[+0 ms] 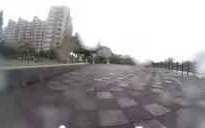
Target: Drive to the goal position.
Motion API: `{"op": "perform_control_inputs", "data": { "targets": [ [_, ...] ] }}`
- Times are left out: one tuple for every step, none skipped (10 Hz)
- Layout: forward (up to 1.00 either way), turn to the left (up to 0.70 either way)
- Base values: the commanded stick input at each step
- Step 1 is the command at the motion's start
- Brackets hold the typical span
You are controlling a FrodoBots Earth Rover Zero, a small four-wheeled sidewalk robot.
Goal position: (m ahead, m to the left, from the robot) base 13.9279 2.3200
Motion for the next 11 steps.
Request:
{"op": "perform_control_inputs", "data": {
  "targets": [
    [1.00, 0.00],
    [1.00, 0.00],
    [1.00, 0.00],
    [1.00, 0.00],
    [1.00, 0.00],
    [1.00, 0.00],
    [1.00, 0.00],
    [1.00, 0.00],
    [1.00, 0.00],
    [1.00, 0.00],
    [1.00, 0.00]
  ]
}}
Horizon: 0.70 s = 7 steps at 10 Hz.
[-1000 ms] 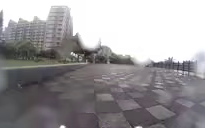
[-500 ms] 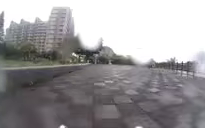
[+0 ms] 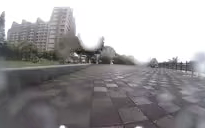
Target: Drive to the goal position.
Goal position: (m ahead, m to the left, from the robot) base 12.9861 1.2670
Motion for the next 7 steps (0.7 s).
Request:
{"op": "perform_control_inputs", "data": {
  "targets": [
    [1.00, -0.02],
    [1.00, -0.21],
    [1.00, -0.38],
    [1.00, -0.33],
    [1.00, -0.11],
    [1.00, 0.00],
    [1.00, 0.00]
  ]
}}
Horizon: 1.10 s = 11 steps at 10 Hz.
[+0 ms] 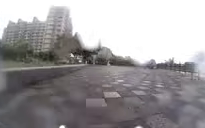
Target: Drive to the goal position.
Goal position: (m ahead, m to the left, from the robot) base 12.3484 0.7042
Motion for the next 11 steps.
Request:
{"op": "perform_control_inputs", "data": {
  "targets": [
    [1.00, 0.00],
    [1.00, 0.00],
    [1.00, 0.00],
    [1.00, 0.00],
    [1.00, 0.00],
    [1.00, 0.00],
    [1.00, 0.00],
    [0.43, 0.00],
    [0.00, 0.00],
    [0.00, 0.00],
    [0.00, 0.00]
  ]
}}
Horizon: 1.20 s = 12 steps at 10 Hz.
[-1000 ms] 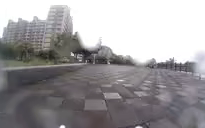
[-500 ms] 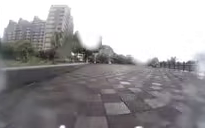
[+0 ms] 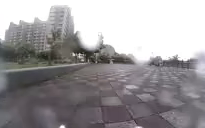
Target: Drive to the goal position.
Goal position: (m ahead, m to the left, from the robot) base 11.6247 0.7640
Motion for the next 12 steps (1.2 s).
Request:
{"op": "perform_control_inputs", "data": {
  "targets": [
    [0.00, 0.00],
    [0.00, 0.00],
    [0.00, 0.00],
    [0.00, 0.00],
    [0.00, 0.00],
    [0.00, 0.00],
    [0.48, -0.18],
    [1.00, -0.38],
    [1.00, -0.40],
    [1.00, -0.35],
    [0.97, -0.19],
    [0.14, -0.03]
  ]
}}
